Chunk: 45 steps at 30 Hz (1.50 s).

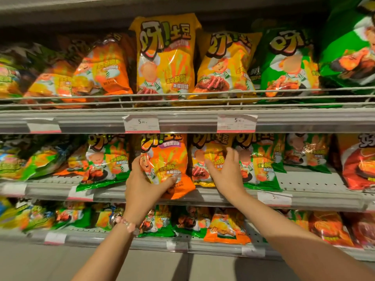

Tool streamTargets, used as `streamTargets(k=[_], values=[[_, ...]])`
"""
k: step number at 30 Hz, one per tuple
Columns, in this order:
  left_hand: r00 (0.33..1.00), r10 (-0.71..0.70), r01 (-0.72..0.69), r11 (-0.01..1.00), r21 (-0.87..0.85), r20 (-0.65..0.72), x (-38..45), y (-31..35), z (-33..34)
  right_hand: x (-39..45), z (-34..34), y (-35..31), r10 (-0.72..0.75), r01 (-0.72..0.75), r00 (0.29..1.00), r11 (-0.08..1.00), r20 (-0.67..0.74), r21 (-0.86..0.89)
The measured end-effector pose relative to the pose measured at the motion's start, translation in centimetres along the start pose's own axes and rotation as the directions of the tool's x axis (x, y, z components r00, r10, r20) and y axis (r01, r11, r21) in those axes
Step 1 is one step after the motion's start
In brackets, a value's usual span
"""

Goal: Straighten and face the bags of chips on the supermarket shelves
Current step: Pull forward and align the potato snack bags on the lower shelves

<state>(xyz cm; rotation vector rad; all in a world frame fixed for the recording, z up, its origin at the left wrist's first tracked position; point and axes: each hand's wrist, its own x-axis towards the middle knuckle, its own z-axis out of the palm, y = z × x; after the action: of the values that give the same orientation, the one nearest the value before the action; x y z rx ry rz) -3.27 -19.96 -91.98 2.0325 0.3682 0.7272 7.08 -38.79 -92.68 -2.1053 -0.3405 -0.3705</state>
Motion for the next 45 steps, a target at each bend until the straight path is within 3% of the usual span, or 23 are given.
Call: streamTargets(k=[1, 3, 6, 8, 16, 18, 21, 24, 27, 32, 40, 45], values=[[1.0, 0.005, -0.005, 1.0, -0.005, -0.006, 0.0, 0.1, 0.1, -0.5, 0.0, -0.8, -0.096, 0.098, 0.995, 0.993, -0.04, 0.07], [1.0, 0.019, -0.02, 1.0, -0.019, -0.02, 0.0, 0.4, 0.4, -1.1, 0.6, -2.5, -0.172, 0.161, 0.984, 0.97, 0.041, 0.184], [0.999, 0.05, -0.051, 0.998, -0.045, -0.015, -0.4, 0.6, 0.8, -1.0, 2.2, -4.7, -0.025, -0.083, 0.938, 0.952, 0.346, 0.294], [0.998, 0.065, -0.065, 0.996, -0.066, -0.005, -0.6, 0.6, 0.7, -0.6, 3.0, -5.3, 0.055, -0.193, 0.914, 0.93, 0.402, 0.312], [0.966, 0.112, -0.105, 0.994, -0.044, 0.234, 1.0, -0.9, -3.1, -0.2, 4.3, -6.0, 0.067, -0.218, 0.946, 0.856, 0.318, 0.469], [0.98, 0.114, -0.124, 0.991, 0.052, 0.164, 2.4, -2.0, -4.9, 0.1, 4.3, -6.3, 0.064, -0.211, 0.946, 0.865, 0.317, 0.456], [0.989, 0.12, -0.102, 0.974, 0.204, -0.08, 5.7, -4.7, -7.5, 0.6, 4.9, -6.4, 0.065, -0.212, 0.941, 0.877, 0.333, 0.43], [0.962, 0.039, 0.068, 0.925, 0.375, -0.271, 9.0, -8.0, -9.0, 1.0, 5.4, -6.7, 0.065, -0.222, 0.939, 0.865, 0.338, 0.45], [0.951, -0.191, 0.258, 0.923, 0.284, -0.244, 11.0, -10.6, -10.1, 1.3, 5.9, -6.8, 0.081, -0.24, 0.939, 0.848, 0.333, 0.472], [0.916, -0.389, 0.394, 0.918, 0.038, -0.096, 12.9, -12.3, -10.9, 1.5, 6.2, -7.3, 0.081, -0.235, 0.936, 0.867, 0.342, 0.44], [0.93, -0.33, 0.331, 0.943, -0.02, -0.159, 12.4, -12.5, -10.6, 1.4, 8.5, -8.7, 0.036, -0.145, 0.942, 0.94, 0.333, 0.308], [0.923, -0.338, 0.338, 0.941, -0.031, -0.182, 12.3, -12.2, -13.9, 1.6, 10.0, -9.9, 0.068, -0.142, 0.947, 0.965, 0.313, 0.219]])
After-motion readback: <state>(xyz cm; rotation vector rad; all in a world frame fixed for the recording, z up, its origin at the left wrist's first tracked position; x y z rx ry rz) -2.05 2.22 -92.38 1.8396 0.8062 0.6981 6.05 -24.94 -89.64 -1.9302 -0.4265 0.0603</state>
